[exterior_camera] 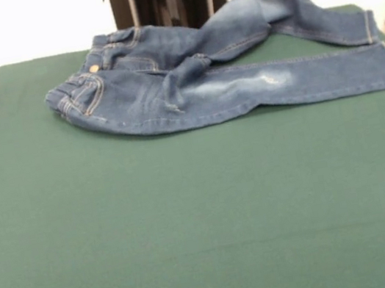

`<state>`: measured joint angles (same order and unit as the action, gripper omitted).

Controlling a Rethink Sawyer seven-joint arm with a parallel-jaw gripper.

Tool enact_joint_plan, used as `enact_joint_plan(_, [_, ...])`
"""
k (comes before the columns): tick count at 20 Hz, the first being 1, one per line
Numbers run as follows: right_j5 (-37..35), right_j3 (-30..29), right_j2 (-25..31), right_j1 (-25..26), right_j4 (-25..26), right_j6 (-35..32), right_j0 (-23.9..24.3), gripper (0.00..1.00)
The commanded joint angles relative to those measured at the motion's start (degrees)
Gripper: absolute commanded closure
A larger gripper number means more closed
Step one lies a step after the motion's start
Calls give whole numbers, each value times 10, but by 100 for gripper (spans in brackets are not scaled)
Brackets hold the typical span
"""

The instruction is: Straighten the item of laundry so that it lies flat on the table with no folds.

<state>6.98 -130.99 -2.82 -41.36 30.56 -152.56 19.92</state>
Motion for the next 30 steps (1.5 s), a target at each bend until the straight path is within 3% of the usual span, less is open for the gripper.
enact_joint_plan(1, [92, 66, -31, 144, -32, -61, -53, 100])
enact_joint_plan(7, [176, 91, -64, 226, -17, -44, -50, 100])
enact_joint_plan(16, [215, 113, -66, 257, 22, -14, 5, 100])
enact_joint_plan(19, [178, 102, -35, 232, 46, -19, 46, 100])
enact_joint_plan(22, [163, 83, -43, 188, 52, -17, 52, 100])
enact_joint_plan(27, [80, 54, 13, 110, 100, -2, 116, 100])
enact_joint_plan(30, [52, 32, 19, 72, 75, -9, 104, 100])
